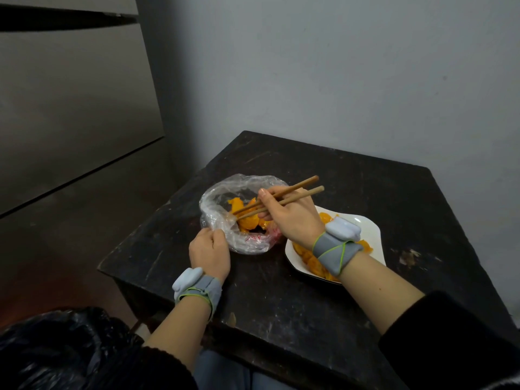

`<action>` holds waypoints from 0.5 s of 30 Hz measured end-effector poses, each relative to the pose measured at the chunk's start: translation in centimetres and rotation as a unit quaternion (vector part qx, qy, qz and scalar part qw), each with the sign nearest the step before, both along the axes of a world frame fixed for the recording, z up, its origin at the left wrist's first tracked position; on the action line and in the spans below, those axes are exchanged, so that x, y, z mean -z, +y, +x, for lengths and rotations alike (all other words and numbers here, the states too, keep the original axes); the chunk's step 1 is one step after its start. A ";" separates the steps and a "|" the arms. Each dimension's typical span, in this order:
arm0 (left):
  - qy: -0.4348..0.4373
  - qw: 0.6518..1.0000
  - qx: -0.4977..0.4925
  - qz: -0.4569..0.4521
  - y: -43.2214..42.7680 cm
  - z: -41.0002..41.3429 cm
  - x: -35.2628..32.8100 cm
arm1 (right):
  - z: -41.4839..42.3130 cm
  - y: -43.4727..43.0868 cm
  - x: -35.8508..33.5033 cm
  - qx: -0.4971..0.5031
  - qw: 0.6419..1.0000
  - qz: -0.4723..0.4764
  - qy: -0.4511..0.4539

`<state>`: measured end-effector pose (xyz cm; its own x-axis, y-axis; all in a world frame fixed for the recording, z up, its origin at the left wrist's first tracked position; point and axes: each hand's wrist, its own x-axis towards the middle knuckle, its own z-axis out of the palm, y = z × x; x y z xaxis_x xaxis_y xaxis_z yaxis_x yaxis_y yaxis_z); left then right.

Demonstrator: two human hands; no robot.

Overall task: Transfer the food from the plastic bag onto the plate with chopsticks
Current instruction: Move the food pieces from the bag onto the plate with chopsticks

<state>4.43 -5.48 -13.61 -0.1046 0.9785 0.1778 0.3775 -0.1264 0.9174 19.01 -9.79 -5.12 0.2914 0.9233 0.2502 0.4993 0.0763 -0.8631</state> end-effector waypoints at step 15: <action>0.002 1.000 -0.001 0.010 0.0 0.1 0.2 | 2.4 1.3 -1.1 0.152 0.923 0.065 0.349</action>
<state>4.54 -5.43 -13.81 -0.1058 0.9745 0.1979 0.3805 -0.1442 0.9135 21.37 -8.50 -4.06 0.6639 0.7478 0.0064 -0.1589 0.1494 -0.9759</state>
